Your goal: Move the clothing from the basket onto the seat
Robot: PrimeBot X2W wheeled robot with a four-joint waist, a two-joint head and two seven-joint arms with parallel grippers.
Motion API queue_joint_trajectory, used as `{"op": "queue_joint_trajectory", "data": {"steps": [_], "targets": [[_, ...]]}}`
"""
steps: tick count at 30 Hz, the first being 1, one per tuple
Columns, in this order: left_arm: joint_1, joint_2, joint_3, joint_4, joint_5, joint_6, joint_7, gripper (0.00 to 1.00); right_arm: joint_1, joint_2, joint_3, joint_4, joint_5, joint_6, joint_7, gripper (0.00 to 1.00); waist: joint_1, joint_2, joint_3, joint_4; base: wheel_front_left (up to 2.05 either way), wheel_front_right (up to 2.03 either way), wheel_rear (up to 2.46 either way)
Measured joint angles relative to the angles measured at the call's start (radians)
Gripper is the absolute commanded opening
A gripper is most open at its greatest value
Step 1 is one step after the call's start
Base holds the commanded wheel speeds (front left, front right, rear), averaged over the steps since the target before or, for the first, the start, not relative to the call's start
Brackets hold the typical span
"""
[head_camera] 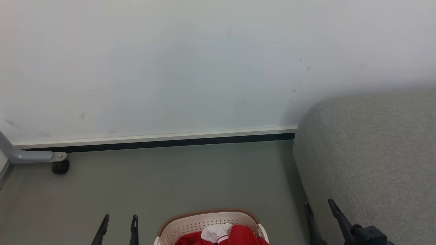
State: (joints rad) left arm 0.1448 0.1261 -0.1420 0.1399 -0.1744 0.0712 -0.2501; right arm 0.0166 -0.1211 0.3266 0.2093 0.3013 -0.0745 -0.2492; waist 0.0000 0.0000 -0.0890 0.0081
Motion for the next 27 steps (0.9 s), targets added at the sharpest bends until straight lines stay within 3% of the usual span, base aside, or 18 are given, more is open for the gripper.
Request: {"op": "queue_joint_trajectory", "data": {"steps": [14,27], "targets": [[0.000,-0.003,0.001,-0.012,0.010,-0.003,0.000,1.00,0.013,0.002,-0.012,-0.016,-0.007,0.004,0.000,1.00,0.0000,0.0000,0.028,-0.002,0.00,0.00,0.00],[-0.080,-0.005,-0.041,0.009,0.026,-0.047,-0.002,1.00,-0.046,-0.016,-0.047,-0.070,-0.033,0.004,0.000,1.00,0.0000,0.0000,0.138,-0.012,0.00,0.00,0.00]]}}
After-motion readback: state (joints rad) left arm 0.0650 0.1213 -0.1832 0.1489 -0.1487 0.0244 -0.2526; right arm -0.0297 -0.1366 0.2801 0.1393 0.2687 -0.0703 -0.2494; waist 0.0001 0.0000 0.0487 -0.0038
